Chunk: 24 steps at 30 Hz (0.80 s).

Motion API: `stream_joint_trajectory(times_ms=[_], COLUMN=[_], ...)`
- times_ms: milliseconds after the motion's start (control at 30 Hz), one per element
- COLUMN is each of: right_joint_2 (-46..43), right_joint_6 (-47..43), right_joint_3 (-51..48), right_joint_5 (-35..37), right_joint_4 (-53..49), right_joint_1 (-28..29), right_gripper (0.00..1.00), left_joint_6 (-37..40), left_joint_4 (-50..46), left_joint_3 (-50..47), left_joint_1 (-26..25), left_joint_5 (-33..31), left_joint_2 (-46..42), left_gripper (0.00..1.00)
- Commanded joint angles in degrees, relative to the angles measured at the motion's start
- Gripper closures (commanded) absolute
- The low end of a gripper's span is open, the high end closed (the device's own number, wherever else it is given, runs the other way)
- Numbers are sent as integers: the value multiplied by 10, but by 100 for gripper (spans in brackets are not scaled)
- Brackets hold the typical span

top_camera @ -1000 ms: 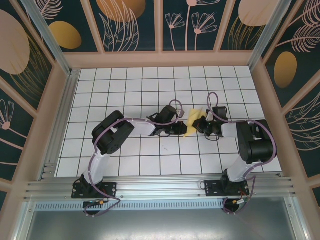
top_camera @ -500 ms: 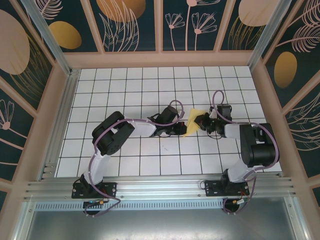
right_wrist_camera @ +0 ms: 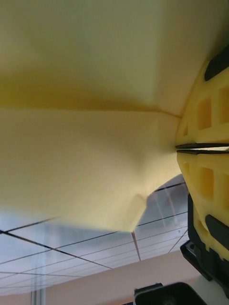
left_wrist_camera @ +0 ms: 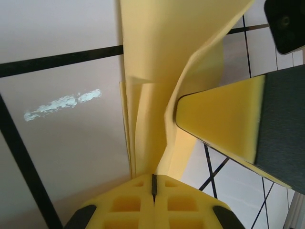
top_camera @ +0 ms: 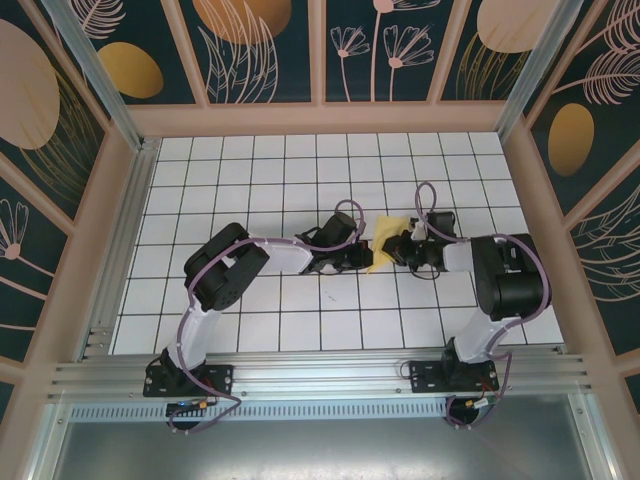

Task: Fold a paper plane with a square sheet of paper (pick it up from the middle)
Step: Fourth fold the wing at the center of the table.

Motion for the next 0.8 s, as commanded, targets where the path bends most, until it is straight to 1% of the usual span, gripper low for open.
stream_joint_trajectory(times_ms=[0, 133, 200, 267, 333, 400, 467, 633, 700, 767], right_joint_2=[20, 26, 35, 48, 60, 69, 74, 62, 46, 29], right_joint_6=[-16, -2, 5, 15, 22, 25, 26, 19, 14, 11], right_joint_3=[24, 32, 38, 43, 42, 43, 43, 39, 35, 30], right_joint_5=[1, 51, 72, 89, 93, 91, 88, 79, 69, 63], right_joint_4=[-23, -59, -83, -97, -96, -92, -89, -81, -70, -63], right_joint_1=[2, 2, 2, 2, 2, 2, 3, 5, 5, 5], right_gripper=[89, 90, 90, 90, 91, 91, 91, 91, 91, 90], left_joint_6=[-19, -26, -26, -21, -19, -16, -11, 1, 8, 19], left_joint_4=[-82, -83, -80, -59, -16, 5, 9, -33, -26, -11], left_joint_3=[-8, -18, -25, -35, -51, -53, -46, -22, -22, -22], left_joint_1=[5, 6, 6, 6, 2, -2, -4, -4, -4, -4], left_joint_5=[-52, -81, -97, -82, -43, -14, 0, -41, -36, -23], left_joint_2=[20, -20, -48, -74, -90, -94, -90, -72, -64, -55], left_gripper=[100, 99, 94, 90, 88, 87, 86, 84, 83, 79])
